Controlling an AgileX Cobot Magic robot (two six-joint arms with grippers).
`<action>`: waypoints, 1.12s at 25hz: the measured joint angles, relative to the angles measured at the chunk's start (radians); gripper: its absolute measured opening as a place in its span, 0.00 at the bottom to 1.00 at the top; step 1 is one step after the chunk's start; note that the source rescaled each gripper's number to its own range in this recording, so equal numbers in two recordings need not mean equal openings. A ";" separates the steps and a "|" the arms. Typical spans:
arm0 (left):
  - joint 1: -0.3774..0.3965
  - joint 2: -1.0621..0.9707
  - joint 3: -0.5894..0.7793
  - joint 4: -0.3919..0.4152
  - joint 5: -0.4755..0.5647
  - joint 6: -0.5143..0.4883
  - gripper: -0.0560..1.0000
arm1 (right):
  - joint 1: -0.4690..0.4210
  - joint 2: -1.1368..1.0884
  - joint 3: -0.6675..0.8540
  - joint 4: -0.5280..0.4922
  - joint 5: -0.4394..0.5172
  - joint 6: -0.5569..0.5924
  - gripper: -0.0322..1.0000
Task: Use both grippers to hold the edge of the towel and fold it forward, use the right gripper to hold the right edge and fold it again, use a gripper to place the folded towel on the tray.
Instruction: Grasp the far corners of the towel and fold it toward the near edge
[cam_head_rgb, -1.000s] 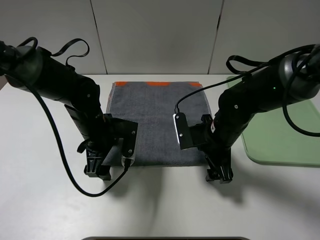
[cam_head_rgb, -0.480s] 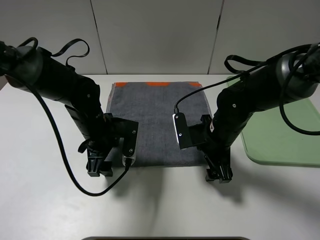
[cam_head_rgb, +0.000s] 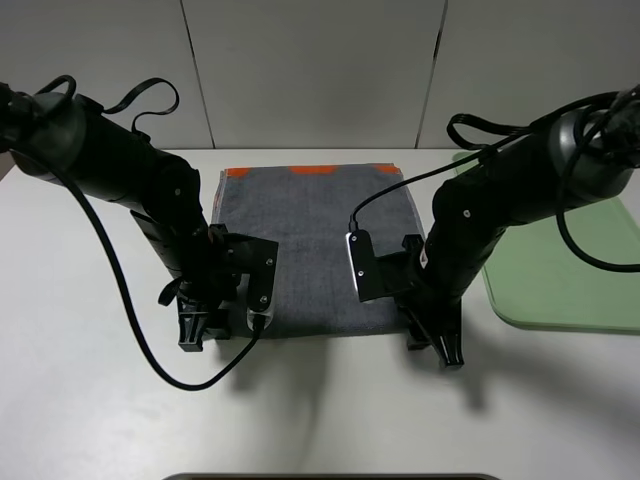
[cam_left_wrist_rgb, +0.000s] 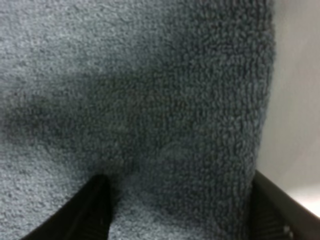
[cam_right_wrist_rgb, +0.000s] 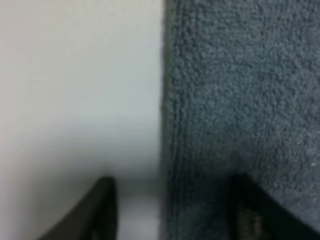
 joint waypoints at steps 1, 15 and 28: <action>0.000 0.000 0.000 0.000 -0.001 0.000 0.57 | 0.000 0.001 0.000 -0.002 -0.007 0.001 0.48; 0.000 0.001 0.000 0.008 -0.040 0.000 0.06 | 0.000 0.003 0.000 -0.019 -0.047 0.017 0.03; -0.030 -0.045 0.008 0.005 0.019 0.001 0.06 | 0.000 -0.115 0.008 -0.012 0.053 0.064 0.03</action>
